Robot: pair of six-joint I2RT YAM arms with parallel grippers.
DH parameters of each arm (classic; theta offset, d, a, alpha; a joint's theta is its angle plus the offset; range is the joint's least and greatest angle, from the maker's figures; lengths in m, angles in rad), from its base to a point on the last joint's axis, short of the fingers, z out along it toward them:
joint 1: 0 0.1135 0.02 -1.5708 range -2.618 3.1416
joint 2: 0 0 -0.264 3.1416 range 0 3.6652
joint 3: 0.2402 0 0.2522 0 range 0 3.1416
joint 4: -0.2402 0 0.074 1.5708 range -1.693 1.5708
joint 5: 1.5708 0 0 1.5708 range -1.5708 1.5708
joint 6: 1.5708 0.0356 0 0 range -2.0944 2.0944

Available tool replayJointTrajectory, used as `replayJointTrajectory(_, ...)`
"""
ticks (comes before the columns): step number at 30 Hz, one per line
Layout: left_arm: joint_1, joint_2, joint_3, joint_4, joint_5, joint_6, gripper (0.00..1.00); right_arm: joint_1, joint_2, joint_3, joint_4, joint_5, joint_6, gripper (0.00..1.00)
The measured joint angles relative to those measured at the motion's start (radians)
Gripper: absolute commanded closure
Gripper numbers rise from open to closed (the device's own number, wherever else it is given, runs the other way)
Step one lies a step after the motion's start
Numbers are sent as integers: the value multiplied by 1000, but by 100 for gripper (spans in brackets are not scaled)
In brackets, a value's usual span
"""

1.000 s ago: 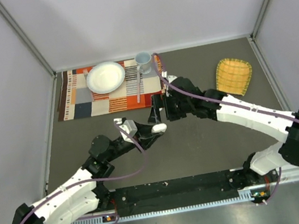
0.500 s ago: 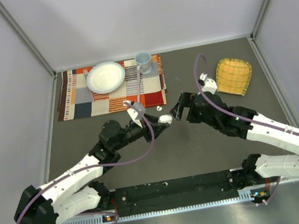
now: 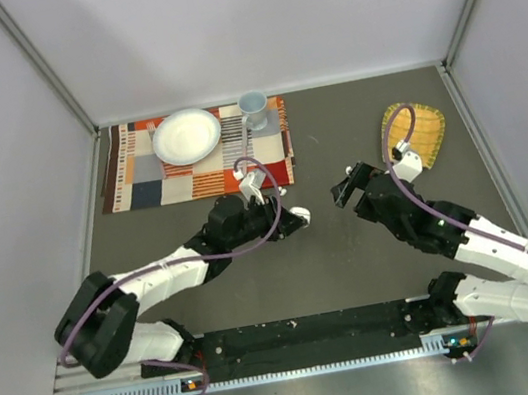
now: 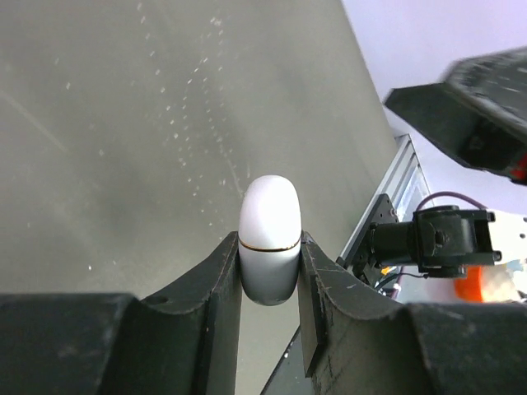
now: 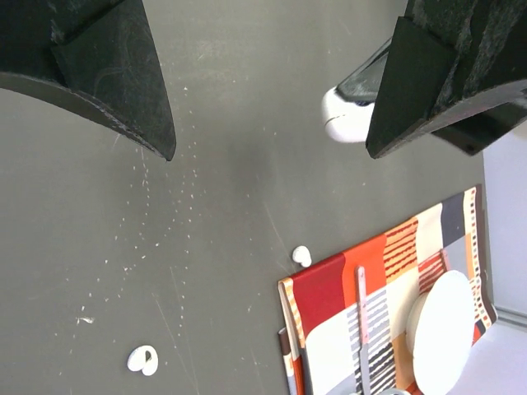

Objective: Insert the wireless bluetooth earbuds into the charging case
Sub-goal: Place the charging case with the earbuds at the center of the board.

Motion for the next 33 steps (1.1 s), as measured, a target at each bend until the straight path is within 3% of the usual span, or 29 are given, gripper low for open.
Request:
replayJointTrajectory(9,50,217,8,15,53,-201,100,-2,-39,-33,-12,-19,13,1)
replayJointTrajectory(18,74,345,18,47,52,-291,95,-6,-139,-68,-35,-34,18,1)
replayJointTrajectory(20,94,375,20,81,54,-315,87,-6,-162,-74,-42,-34,19,1)
replayJointTrajectory(29,120,428,25,89,10,-336,74,-8,-190,-86,-56,-34,20,1)
replayJointTrajectory(33,121,433,46,64,-6,-330,63,-8,-172,-85,-57,-38,20,1)
